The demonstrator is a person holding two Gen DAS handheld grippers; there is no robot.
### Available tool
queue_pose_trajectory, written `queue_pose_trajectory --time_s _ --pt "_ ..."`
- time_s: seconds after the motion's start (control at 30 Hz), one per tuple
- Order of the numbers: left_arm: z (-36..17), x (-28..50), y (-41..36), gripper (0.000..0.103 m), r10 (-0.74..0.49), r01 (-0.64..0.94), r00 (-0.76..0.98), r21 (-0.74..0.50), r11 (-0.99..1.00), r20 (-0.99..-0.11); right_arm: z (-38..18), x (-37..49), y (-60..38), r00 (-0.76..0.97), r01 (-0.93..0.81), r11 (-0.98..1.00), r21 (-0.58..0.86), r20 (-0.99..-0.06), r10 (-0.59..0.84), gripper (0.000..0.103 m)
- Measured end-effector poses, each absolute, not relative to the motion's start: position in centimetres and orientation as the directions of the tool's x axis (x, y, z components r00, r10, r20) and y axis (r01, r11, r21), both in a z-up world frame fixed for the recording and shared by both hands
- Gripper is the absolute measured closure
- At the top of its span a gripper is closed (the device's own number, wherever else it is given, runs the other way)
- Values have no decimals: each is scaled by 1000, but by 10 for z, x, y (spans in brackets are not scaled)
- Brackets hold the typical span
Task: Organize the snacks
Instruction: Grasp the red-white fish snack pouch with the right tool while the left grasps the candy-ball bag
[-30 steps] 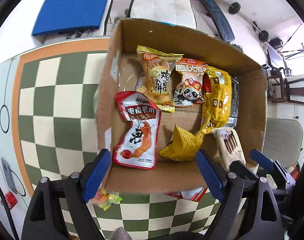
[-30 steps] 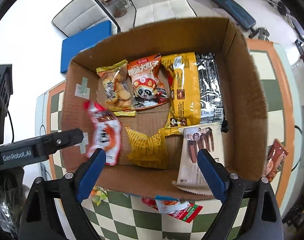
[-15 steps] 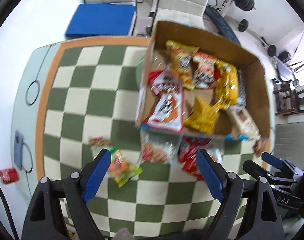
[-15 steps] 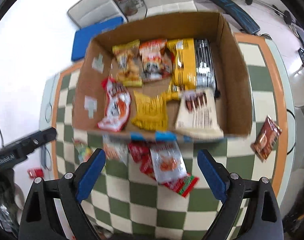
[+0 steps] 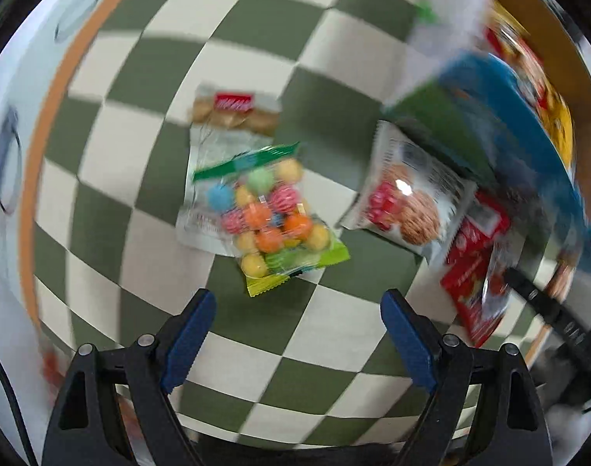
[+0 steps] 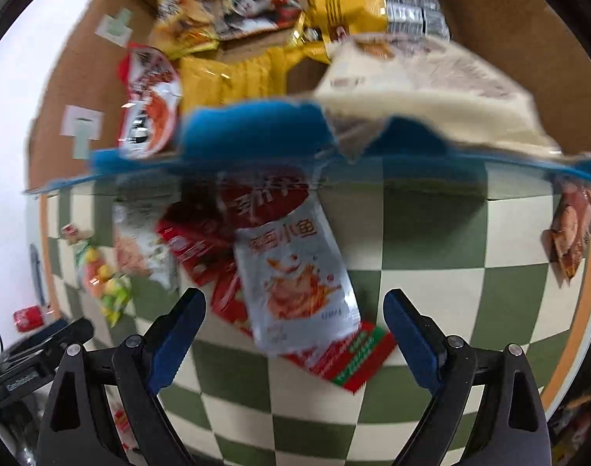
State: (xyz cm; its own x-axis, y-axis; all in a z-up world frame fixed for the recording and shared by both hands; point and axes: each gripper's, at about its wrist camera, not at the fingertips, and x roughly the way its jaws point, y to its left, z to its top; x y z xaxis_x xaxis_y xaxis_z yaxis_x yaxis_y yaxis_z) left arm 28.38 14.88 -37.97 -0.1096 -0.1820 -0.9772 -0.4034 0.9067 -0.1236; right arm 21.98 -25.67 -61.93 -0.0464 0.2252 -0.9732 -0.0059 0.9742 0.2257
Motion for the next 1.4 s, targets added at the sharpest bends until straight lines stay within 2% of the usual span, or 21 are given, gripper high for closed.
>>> queue_pose_trajectory --time_s 0.13,0.17,0.2,0.23,0.3,0.53,0.63,0.77,0.87,1.03,1.1,1.17,1.33,1.4 --pt "-396 287 172 16 -268 -519 -110 -174 837 -957 -636 219 -254 -59 27 978 205 -977 206 13" --pt "-400 289 174 16 -276 -528 -114 -177 831 -955 -639 217 -253 -62 32 979 201 -977 202 17" --pt "-405 291 176 16 -286 -540 -123 -178 822 -950 -642 216 -253 -66 35 980 196 -978 198 26" --pt "-409 293 177 16 -292 -551 -130 -176 816 -948 -645 214 -251 -71 35 982 184 -980 186 30" --pt "-415 298 178 16 -288 -561 -136 -166 811 -948 -646 212 -250 -57 30 988 154 -986 155 38" --pt "-438 311 179 17 -228 -555 -184 -91 827 -956 -645 203 -253 -70 24 987 158 -985 159 49" --pt "-436 312 176 26 -156 -517 -183 -40 855 -971 -643 198 -258 -87 25 985 172 -981 173 54" --pt "-427 307 159 44 -101 -446 -167 -16 895 -981 -644 185 -262 -109 20 982 189 -976 190 57" --pt "-424 297 143 49 -71 -372 -169 -3 928 -983 -648 173 -262 -134 4 982 187 -973 186 63" --pt "-424 266 117 51 -61 -301 -188 -2 954 -980 -648 156 -267 -195 63 965 256 -945 263 60" --pt "-425 258 105 51 -46 -269 -189 7 963 -981 -641 157 -272 -162 95 961 261 -948 273 38" --pt "-425 253 95 51 -22 -246 -181 23 969 -983 -634 168 -280 -117 137 951 277 -949 294 25" --pt "-426 257 89 51 -21 -248 -189 27 968 -982 -641 191 -282 -106 194 950 246 -957 269 24" --pt "-428 266 106 51 -22 -248 -190 27 968 -982 -649 208 -276 -130 189 964 186 -968 213 24"
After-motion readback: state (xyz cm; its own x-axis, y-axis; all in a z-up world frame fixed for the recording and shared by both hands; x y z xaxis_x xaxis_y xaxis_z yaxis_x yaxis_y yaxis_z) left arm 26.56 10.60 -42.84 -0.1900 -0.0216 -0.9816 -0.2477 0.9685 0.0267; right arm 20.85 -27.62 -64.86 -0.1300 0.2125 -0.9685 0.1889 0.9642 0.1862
